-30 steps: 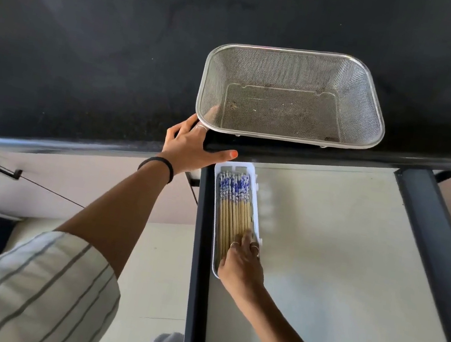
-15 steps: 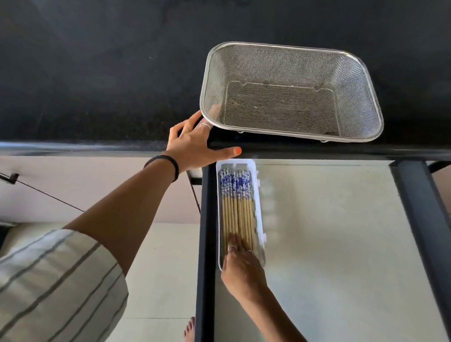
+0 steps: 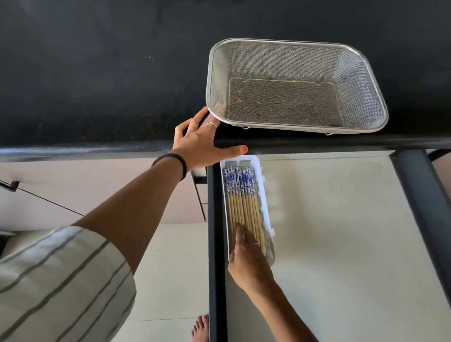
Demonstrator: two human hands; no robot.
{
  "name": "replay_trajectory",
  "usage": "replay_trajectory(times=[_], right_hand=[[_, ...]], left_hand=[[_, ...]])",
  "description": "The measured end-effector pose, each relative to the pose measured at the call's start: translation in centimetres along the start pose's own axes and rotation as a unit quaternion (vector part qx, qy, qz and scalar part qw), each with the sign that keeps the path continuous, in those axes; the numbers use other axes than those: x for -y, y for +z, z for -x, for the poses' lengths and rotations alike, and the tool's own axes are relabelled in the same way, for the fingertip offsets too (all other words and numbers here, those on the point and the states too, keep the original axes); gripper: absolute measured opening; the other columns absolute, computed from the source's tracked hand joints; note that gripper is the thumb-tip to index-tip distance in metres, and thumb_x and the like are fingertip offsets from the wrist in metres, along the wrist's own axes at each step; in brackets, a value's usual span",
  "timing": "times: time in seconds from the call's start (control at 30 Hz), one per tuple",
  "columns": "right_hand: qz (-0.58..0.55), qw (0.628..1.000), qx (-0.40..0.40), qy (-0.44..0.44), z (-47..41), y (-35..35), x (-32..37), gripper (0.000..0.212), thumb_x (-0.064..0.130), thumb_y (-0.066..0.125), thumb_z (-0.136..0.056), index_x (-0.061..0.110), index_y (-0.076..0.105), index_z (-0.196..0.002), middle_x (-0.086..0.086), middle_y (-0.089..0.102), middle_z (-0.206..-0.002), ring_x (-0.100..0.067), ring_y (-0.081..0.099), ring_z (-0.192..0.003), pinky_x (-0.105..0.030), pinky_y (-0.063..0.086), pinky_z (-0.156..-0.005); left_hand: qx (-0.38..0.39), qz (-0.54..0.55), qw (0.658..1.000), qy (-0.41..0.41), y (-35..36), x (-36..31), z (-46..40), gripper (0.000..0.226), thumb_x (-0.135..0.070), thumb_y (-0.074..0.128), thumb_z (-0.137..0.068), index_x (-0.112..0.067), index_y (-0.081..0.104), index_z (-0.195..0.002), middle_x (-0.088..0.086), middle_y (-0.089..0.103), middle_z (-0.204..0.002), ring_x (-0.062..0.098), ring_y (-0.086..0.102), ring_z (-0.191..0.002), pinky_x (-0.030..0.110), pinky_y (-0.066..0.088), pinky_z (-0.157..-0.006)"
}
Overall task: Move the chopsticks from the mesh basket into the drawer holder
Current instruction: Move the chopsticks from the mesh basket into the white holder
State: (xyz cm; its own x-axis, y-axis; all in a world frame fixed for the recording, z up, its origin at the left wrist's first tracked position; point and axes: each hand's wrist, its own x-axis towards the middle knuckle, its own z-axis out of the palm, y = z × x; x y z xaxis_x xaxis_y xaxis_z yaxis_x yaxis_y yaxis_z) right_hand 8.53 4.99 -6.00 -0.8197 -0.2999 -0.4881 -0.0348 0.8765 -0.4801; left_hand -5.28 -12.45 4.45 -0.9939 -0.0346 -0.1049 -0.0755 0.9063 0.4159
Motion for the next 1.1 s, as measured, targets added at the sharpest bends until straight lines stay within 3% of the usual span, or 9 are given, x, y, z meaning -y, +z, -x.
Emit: replay_trajectory(times=[0.33,0.67,0.77,0.9,1.1], right_hand=[[0.017,0.998,-0.048,-0.028,-0.7,0.0,-0.4,0.062,0.002,0.033,-0.092,0.009,0.015,-0.151,-0.005,0.013,-0.161,-0.017,0.014,-0.148,-0.026,0.008,-0.119],[0.062,0.995,-0.048,-0.061,-0.7,0.2,-0.8,0.061,0.003,0.039,-0.090,0.010,0.025,-0.149,-0.004,0.022,-0.159,-0.017,0.026,-0.145,-0.031,0.025,-0.119],[0.077,0.992,-0.071,-0.066,-1.0,0.0,-0.7,0.062,0.001,0.038,-0.089,0.012,0.025,-0.149,-0.002,0.019,-0.160,-0.016,0.023,-0.146,-0.031,0.021,-0.120],[0.110,0.987,-0.035,-0.110,-1.0,-0.1,-0.9,0.060,0.003,0.035,-0.094,0.011,0.019,-0.151,-0.004,0.011,-0.161,-0.018,0.013,-0.149,-0.034,0.020,-0.121],[0.138,0.981,-0.030,-0.134,-1.0,-0.4,-1.5,0.059,0.003,0.033,-0.093,0.011,0.020,-0.150,-0.004,0.014,-0.160,-0.018,0.015,-0.148,-0.033,0.017,-0.122]], left_hand=[[-0.001,-0.010,1.000,0.005,0.4,0.3,-0.3,0.097,-0.089,0.038,-0.057,-0.036,0.030,-0.137,-0.012,0.014,-0.153,0.002,-0.001,-0.137,0.026,-0.006,-0.103],[-0.003,-0.015,1.000,0.016,0.2,0.2,-0.1,0.096,-0.085,0.042,-0.061,-0.036,0.023,-0.142,-0.013,0.011,-0.153,0.004,-0.001,-0.138,0.027,-0.005,-0.103],[-0.002,-0.015,1.000,0.018,0.2,0.1,-0.1,0.096,-0.086,0.042,-0.060,-0.037,0.025,-0.141,-0.013,0.012,-0.153,0.005,0.000,-0.138,0.029,-0.004,-0.105],[-0.006,-0.015,1.000,0.015,0.2,0.1,-0.1,0.096,-0.086,0.042,-0.059,-0.037,0.025,-0.140,-0.014,0.012,-0.153,0.005,0.000,-0.138,0.029,-0.004,-0.104],[-0.014,-0.014,1.000,0.018,0.2,0.0,0.0,0.095,-0.084,0.044,-0.061,-0.038,0.023,-0.141,-0.012,0.015,-0.152,0.008,0.001,-0.139,0.030,-0.003,-0.105]])
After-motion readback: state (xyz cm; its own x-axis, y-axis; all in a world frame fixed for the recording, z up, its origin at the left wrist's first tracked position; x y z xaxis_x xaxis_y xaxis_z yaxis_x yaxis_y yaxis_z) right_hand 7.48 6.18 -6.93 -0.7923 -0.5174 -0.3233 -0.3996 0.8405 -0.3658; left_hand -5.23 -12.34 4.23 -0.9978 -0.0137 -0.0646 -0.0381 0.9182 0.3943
